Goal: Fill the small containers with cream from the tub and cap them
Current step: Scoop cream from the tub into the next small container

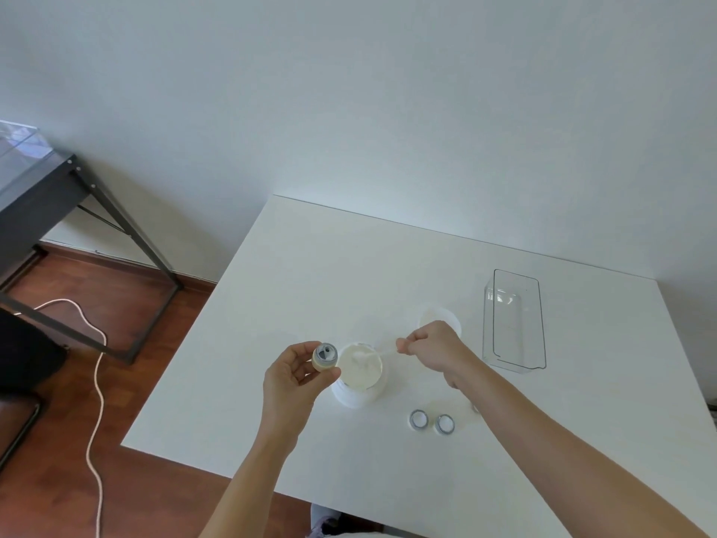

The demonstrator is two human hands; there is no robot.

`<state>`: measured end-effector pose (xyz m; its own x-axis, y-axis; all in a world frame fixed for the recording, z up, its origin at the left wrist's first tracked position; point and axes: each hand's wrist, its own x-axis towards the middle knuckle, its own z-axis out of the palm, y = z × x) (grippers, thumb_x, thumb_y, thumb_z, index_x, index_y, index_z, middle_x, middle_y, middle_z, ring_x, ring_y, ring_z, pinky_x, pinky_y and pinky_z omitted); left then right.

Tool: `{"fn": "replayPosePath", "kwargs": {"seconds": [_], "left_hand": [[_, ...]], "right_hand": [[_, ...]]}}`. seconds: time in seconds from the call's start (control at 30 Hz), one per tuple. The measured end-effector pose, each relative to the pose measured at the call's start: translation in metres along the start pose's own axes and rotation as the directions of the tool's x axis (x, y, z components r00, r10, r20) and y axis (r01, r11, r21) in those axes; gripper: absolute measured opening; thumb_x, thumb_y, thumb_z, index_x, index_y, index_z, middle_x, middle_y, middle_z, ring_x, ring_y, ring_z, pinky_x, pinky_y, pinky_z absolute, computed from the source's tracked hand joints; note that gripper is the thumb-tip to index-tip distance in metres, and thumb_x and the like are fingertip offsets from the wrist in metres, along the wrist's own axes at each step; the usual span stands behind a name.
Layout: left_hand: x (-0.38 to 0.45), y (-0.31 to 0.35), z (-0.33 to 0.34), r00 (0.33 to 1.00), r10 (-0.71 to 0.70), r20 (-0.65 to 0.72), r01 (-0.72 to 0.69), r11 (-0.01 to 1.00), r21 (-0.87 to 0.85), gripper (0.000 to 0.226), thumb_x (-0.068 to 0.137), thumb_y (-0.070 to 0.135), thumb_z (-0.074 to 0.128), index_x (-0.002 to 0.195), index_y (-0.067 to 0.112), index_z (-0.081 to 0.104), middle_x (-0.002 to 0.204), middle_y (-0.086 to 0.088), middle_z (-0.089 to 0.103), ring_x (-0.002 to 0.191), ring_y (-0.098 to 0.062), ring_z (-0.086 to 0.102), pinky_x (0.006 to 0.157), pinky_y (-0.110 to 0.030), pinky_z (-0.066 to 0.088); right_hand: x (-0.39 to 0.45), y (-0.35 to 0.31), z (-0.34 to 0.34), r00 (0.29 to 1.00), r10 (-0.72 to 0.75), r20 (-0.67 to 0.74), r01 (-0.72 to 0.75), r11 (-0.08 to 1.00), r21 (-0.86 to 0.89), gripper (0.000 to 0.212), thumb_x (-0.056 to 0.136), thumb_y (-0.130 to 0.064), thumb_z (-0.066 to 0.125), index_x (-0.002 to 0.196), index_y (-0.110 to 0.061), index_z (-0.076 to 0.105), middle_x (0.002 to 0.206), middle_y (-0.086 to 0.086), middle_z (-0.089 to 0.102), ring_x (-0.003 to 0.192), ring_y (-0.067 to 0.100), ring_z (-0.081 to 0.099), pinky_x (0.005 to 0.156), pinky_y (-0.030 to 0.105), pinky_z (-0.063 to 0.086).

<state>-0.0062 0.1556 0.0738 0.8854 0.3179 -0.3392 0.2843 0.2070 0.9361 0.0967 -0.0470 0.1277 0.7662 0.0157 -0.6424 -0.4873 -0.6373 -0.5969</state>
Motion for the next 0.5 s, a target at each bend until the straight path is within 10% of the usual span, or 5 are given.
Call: {"fn": "replayPosePath", "kwargs": {"seconds": [0.23,0.37,0.5], "left_hand": [[0.002,-0.001,0.012,0.999,-0.010,0.040,0.009,1.000,0.024,0.037,0.075,-0.007,0.081,0.102,0.016,0.071,0.095,0.002,0.079,0.082,-0.007,0.074,0.069,-0.014,0.055],[0.003,0.001,0.020,0.997,-0.001,0.077,-0.002,0.999,0.038,0.037,0.075,-0.006,0.082,0.102,0.017,0.071,0.094,0.002,0.080,0.084,-0.009,0.075,0.070,-0.016,0.056],[0.002,0.004,0.025,0.995,0.007,0.100,-0.010,0.999,0.037,0.037,0.075,-0.003,0.084,0.102,0.019,0.072,0.095,0.002,0.080,0.086,-0.011,0.076,0.072,-0.018,0.057]], "right_hand": [[-0.023,-0.010,-0.016,0.991,-0.133,0.000,0.132,0.983,0.127,0.020,0.089,-0.024,0.066,0.086,-0.005,0.072,0.085,0.001,0.065,0.091,0.015,0.055,0.078,0.028,0.037],[-0.036,-0.013,-0.011,0.946,-0.285,-0.153,0.288,0.958,-0.002,0.022,0.088,-0.027,0.066,0.073,-0.011,0.068,0.055,-0.009,0.047,0.055,0.009,0.042,0.074,0.032,0.033],[-0.046,-0.016,-0.004,0.830,-0.481,-0.284,0.442,0.876,-0.193,0.021,0.090,-0.029,0.064,0.069,-0.024,0.062,0.060,-0.017,0.052,0.062,-0.005,0.050,0.075,0.030,0.026]]}}
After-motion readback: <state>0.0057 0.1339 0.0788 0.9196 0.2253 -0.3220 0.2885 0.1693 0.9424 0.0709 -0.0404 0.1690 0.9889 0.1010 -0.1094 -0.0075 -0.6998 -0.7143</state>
